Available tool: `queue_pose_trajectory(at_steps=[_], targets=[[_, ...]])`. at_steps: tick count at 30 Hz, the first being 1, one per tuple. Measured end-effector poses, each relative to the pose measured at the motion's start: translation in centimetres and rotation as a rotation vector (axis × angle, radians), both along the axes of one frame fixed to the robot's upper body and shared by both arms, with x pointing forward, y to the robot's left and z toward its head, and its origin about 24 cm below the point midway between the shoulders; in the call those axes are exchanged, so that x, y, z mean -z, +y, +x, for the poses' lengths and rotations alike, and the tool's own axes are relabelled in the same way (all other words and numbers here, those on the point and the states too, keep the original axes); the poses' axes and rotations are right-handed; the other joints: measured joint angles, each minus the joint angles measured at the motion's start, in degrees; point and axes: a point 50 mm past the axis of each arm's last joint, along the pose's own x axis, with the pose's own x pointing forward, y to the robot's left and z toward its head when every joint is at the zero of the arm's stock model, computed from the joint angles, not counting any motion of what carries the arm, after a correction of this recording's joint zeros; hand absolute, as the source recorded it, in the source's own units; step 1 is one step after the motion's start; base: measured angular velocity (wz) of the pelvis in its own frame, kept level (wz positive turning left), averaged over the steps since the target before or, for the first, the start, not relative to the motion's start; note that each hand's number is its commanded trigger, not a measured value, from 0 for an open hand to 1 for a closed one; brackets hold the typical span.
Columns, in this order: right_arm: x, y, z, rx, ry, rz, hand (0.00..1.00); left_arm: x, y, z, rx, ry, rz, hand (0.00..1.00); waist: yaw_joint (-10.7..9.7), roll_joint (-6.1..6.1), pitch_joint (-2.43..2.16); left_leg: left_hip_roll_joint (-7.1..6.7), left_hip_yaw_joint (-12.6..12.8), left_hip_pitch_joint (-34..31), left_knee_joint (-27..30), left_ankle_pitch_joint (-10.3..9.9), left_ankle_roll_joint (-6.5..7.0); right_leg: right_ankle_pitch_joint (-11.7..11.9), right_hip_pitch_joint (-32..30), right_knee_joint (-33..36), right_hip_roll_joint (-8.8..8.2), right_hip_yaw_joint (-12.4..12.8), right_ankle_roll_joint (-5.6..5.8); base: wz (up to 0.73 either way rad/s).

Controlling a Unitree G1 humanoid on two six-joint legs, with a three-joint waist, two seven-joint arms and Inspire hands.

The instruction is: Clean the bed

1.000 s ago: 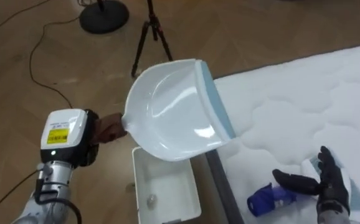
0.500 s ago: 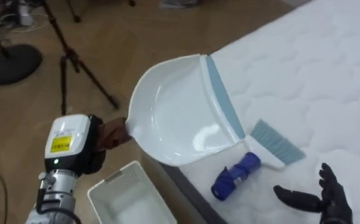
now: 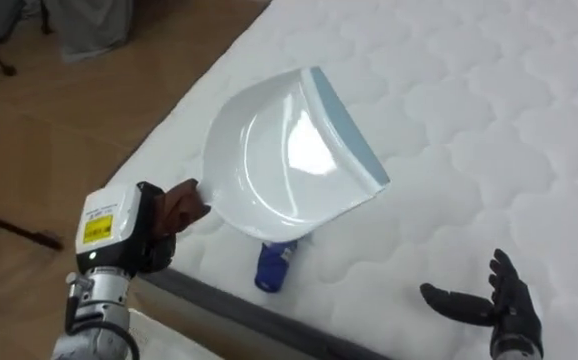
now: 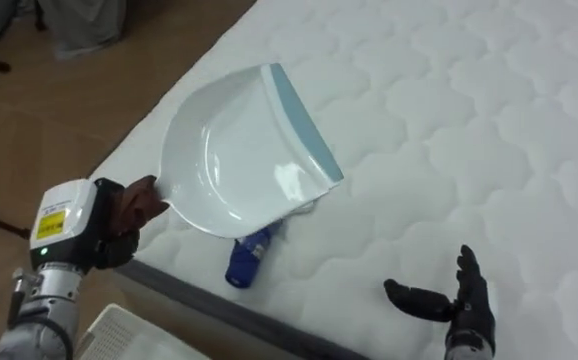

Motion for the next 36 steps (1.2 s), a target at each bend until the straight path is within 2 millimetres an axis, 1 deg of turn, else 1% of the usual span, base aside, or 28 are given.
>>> queue_pose_trajectory(at_steps=[1, 2, 3, 4, 5, 6, 7, 8, 9, 12, 13, 14, 15, 16, 19, 20, 22, 25, 26, 27, 28, 29, 30, 31, 32, 33, 34, 36], targets=[[0.0, 0.0, 0.0, -0.002, -0.001, 0.001, 0.0, 0.0, -0.1, 0.0, 0.003, 0.0, -0.001, 1.0, 0.1, -0.03, -0.02, 0.2, 0.3, 0.1, 0.1, 0.0, 0.07, 0.3, 0.0, -0.1, 0.14, 0.3, -0.1, -0.32], [0.0, 0.1, 0.1, -0.013, -0.003, 0.005, 0.0, 0.1, -0.1, -0.2, 0.005, 0.004, -0.003, 1.0, 0.1, -0.05, -0.03, 0.48, 0.1, 0.3, 0.4, 0.1, 0.13, 1.0, -0.2, -0.3, 0.69, 1.4, -0.21, -0.43], [0.0, 0.1, 0.1, -0.015, -0.003, 0.007, 0.0, 0.2, -0.2, -0.3, 0.003, 0.008, -0.005, 1.0, 0.1, 0.05, -0.08, 0.5, -0.6, 0.4, 0.6, 0.1, 0.1, 1.2, -0.2, -0.6, 0.92, 1.9, -0.36, -0.67], [-0.1, 0.1, 0.1, -0.021, -0.006, 0.01, 0.0, 0.4, -0.1, -0.5, -0.001, 0.015, -0.008, 1.0, 0.7, 0.31, -0.06, 0.16, -3.5, 0.5, 0.8, 0.2, 0.03, 1.6, -0.2, -1.1, 1.69, 3.2, -0.66, -0.84], [-0.1, 0.2, 0.1, -0.027, -0.007, 0.014, 0.0, 0.5, 0.0, -0.8, -0.01, 0.024, -0.018, 1.0, 1.6, 0.41, 0.04, -0.86, -8.3, 0.8, 0.9, 0.4, -0.32, 1.9, -0.3, -1.1, 2.14, 4.5, -1.1, -0.94], [-0.1, 0.2, 0.1, -0.032, -0.007, 0.014, 0.0, 0.7, 0.1, -1.1, -0.016, 0.032, -0.024, 1.0, 2.1, 0.45, 0.06, -1.51, -10.9, 1.2, 0.8, 0.6, -0.54, 2.1, -0.3, -1.2, 2.45, 5.6, -1.3, -1.13], [-0.1, 0.3, 0.2, -0.043, -0.01, 0.012, 0.0, 1.1, 0.3, -1.7, -0.031, 0.05, -0.033, 1.0, 2.7, 0.78, 0.03, -2.67, -16.0, 1.9, 0.6, 0.6, -0.64, 2.6, -0.2, -1.7, 3.39, 7.4, -1.64, -1.14], [-0.4, 0.4, 0.4, -0.06, -0.024, 0.014, 0.0, 1.3, 0.5, -2.2, -0.045, 0.062, -0.036, 1.0, 2.6, 1.01, 0.15, -3.4, -19.9, 2.4, 0.3, 0.3, -1.16, 2.9, -0.2, -2.0, 4.28, 9.0, -1.98, -1.19], [-0.7, 0.5, 0.7, -0.074, -0.042, 0.015, 0.0, 1.4, 0.6, -2.4, -0.049, 0.074, -0.04, 1.0, 2.4, 1.16, 0.41, -3.57, -21.6, 2.8, 0.0, 0.0, -1.7, 3.4, -0.3, -2.1, 5.09, 10.2, -1.95, -0.79], [-1.0, 0.5, 0.9, -0.079, -0.057, 0.014, 0.0, 1.7, 0.3, -2.5, -0.045, 0.089, -0.052, 1.0, 1.5, 1.19, 0.46, -3.32, -21.5, 4.1, -1.5, 0.0, -1.72, 3.7, -0.6, -2.3, 6.49, 12.4, -2.55, -0.53], [-1.1, 0.5, 0.9, -0.078, -0.063, 0.014, 0.0, 1.8, 0.1, -2.7, -0.046, 0.092, -0.061, 1.0, 1.5, 1.36, 0.4, -3.18, -21.9, 4.8, -2.1, 0.3, -1.16, 3.9, -0.5, -2.9, 7.36, 13.9, -2.98, -0.87], [-1.2, 0.5, 0.9, -0.076, -0.067, 0.014, 0.0, 1.9, 0.0, -2.8, -0.047, 0.095, -0.07, 1.0, 2.0, 1.54, 0.49, -3.1, -22.6, 5.5, -2.7, 1.1, 0.28, 4.2, -0.6, -3.5, 8.4, 15.4, -3.42, -1.0], [-1.2, 0.5, 0.9, -0.076, -0.067, 0.015, 0.0, 1.9, -0.2, -2.8, -0.044, 0.095, -0.075, 1.0, 2.2, 1.88, 0.28, -2.82, -24.9, 5.5, -2.7, 0.9, 1.15, 4.8, -0.3, -4.8, 9.25, 15.7, -3.87, -0.78], [-1.2, 0.5, 0.9, -0.076, -0.067, 0.016, 0.0, 1.8, -0.2, -2.8, -0.043, 0.091, -0.076, 1.0, 2.0, 1.98, 0.25, -2.55, -25.3, 5.4, -2.7, 0.7, 1.41, 5.0, -0.2, -4.9, 9.66, 15.9, -4.07, -0.41], [-1.1, 0.2, 0.8, -0.06, -0.062, 0.013, 0.0, 1.6, -0.4, -2.6, -0.034, 0.079, -0.084, 1.0, 0.2, 1.96, 0.36, -1.79, -25.1, 6.0, -3.3, 0.7, 1.42, 5.4, 0.4, -5.5, 10.66, 16.9, -4.55, -0.18], [-1.0, 0.0, 0.6, -0.048, -0.058, 0.009, 0.0, 1.6, -0.5, -2.6, -0.032, 0.078, -0.083, 1.0, 0.0, 2.1, 0.38, -1.54, -24.9, 6.8, -3.9, 0.7, 1.41, 5.5, 1.2, -6.4, 11.02, 17.2, -4.82, -0.23], [-1.0, -0.2, 0.4, -0.033, -0.052, 0.004, 0.0, 1.6, -0.5, -2.5, -0.033, 0.075, -0.083, 1.0, -0.8, 2.3, 0.48, -1.3, -24.6, 7.5, -4.7, 0.7, 1.37, 5.6, 1.5, -7.0, 11.44, 17.9, -4.98, -0.25], [-0.8, -0.6, -0.2, -0.002, -0.036, -0.006, 0.0, 1.5, -0.5, -2.5, -0.032, 0.074, -0.083, 1.0, -0.9, 2.79, 0.77, -1.21, -23.9, 7.9, -5.4, 0.7, 1.37, 5.6, 1.1, -6.8, 11.84, 19.0, -5.02, -0.28], [-0.7, -0.8, -0.4, 0.012, -0.026, -0.009, 0.0, 1.5, -0.5, -2.4, -0.032, 0.071, -0.086, 1.0, -0.7, 2.85, 0.79, -1.2, -23.2, 7.9, -5.4, 0.7, 1.37, 5.5, 0.3, -6.4, 11.94, 19.4, -5.05, -0.41], [-0.7, -0.8, -0.4, 0.014, -0.023, -0.009, 0.0, 1.4, -0.4, -2.4, -0.037, 0.069, -0.096, 1.0, -0.5, 2.84, 0.81, -1.24, -23.0, 7.8, -5.4, 0.7, 1.36, 5.4, -0.7, -5.2, 12.01, 19.4, -5.13, -0.42], [-0.7, -0.7, -0.4, 0.013, -0.023, -0.009, 0.0, 1.4, -0.4, -2.4, -0.038, 0.069, -0.1, 0.82, -0.3, 2.8, 0.83, -1.29, -22.9, 7.8, -5.4, 0.7, 1.36, 5.4, -1.2, -4.6, 12.03, 19.4, -5.15, -0.52], [-0.7, -0.6, -0.3, 0.008, -0.022, -0.006, 0.0, 1.4, -0.4, -2.3, -0.039, 0.069, -0.106, 0.67, 0.3, 2.79, 0.83, -1.36, -22.9, 7.8, -5.3, 0.6, 1.21, 5.4, -1.7, -3.7, 12.09, 19.2, -5.16, -0.57], [-0.7, -0.5, -0.3, 0.002, -0.02, -0.004, 0.0, 1.4, -0.4, -2.3, -0.039, 0.068, -0.11, 0.48, 0.7, 2.77, 0.84, -1.51, -22.8, 7.8, -5.3, 0.5, 1.09, 5.4, -2.4, -3.4, 12.09, 19.2, -5.23, -0.57], [-0.7, -0.5, -0.3, 0.0, -0.021, -0.004, 0.0, 1.4, -0.4, -2.2, -0.039, 0.067, -0.112, 0.25, 0.9, 2.73, 0.92, -1.59, -22.6, 7.8, -5.3, 0.5, 1.1, 5.3, -2.6, -2.8, 12.1, 19.3, -5.26, -0.48], [-0.6, -0.3, -0.3, -0.007, -0.016, -0.002, 0.0, 1.3, -0.4, -2.2, -0.042, 0.067, -0.119, 0.11, 1.0, 2.7, 0.95, -1.68, -21.6, 7.9, -5.3, 0.4, 1.14, 5.3, -3.3, -1.8, 12.11, 19.5, -5.25, -0.38], [-0.5, -0.2, -0.3, -0.014, -0.014, -0.001, 0.0, 1.3, -0.4, -2.2, -0.044, 0.066, -0.126, 0.0, 1.1, 2.67, 0.97, -1.78, -21.4, 7.9, -5.3, 0.2, 1.27, 5.3, -3.7, -1.2, 12.25, 20.1, -5.19, -0.33], [-0.5, -0.2, -0.3, -0.016, -0.013, -0.001, 0.0, 1.3, -0.4, -2.2, -0.043, 0.064, -0.128, 0.0, 1.1, 2.66, 0.97, -1.8, -21.4, 7.9, -5.3, 0.0, 1.37, 5.2, -4.1, -0.7, 12.34, 20.3, -5.17, -0.32], [-0.5, -0.1, -0.3, -0.018, -0.013, 0.001, 0.0, 1.2, -0.3, -2.2, -0.041, 0.059, -0.136, 0.0, 1.4, 2.23, 1.13, -2.02, -20.5, 7.7, -5.2, -0.4, 1.73, 4.8, -5.0, 0.4, 12.19, 19.9, -5.24, -0.27]])
